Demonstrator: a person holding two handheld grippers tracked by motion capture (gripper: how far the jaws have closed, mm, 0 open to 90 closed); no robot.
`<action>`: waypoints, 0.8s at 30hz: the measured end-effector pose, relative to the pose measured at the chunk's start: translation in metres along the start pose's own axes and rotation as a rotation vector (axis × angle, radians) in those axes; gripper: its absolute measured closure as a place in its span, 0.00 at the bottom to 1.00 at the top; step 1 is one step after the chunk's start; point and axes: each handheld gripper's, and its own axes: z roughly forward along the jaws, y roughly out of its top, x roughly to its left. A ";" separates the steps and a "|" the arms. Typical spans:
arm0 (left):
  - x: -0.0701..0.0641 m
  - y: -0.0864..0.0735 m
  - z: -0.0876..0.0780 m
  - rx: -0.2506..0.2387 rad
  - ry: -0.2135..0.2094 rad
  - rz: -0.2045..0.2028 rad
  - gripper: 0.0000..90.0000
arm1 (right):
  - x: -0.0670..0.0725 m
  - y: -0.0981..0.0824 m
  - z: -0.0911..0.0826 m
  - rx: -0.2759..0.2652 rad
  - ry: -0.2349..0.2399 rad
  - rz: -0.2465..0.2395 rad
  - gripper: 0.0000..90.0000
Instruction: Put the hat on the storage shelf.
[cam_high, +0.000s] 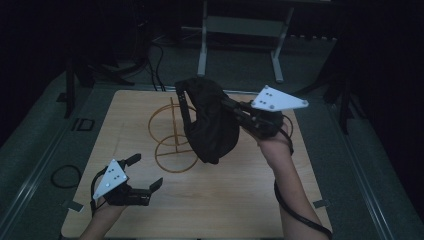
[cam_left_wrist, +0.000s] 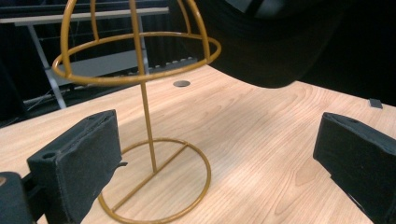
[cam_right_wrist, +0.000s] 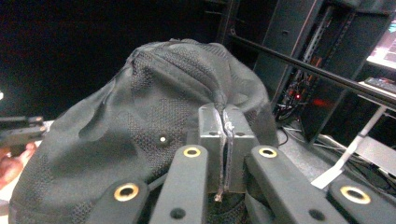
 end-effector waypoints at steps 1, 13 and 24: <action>0.000 -0.004 -0.001 0.001 0.011 0.002 0.01 | 0.001 0.002 0.005 0.007 0.012 -0.001 0.98; 0.001 -0.042 0.003 0.057 0.059 -0.032 0.02 | 0.017 0.000 0.072 0.115 0.079 -0.004 0.98; 0.004 -0.054 0.001 0.065 0.056 -0.043 0.02 | 0.017 -0.008 0.110 0.172 0.095 0.039 0.98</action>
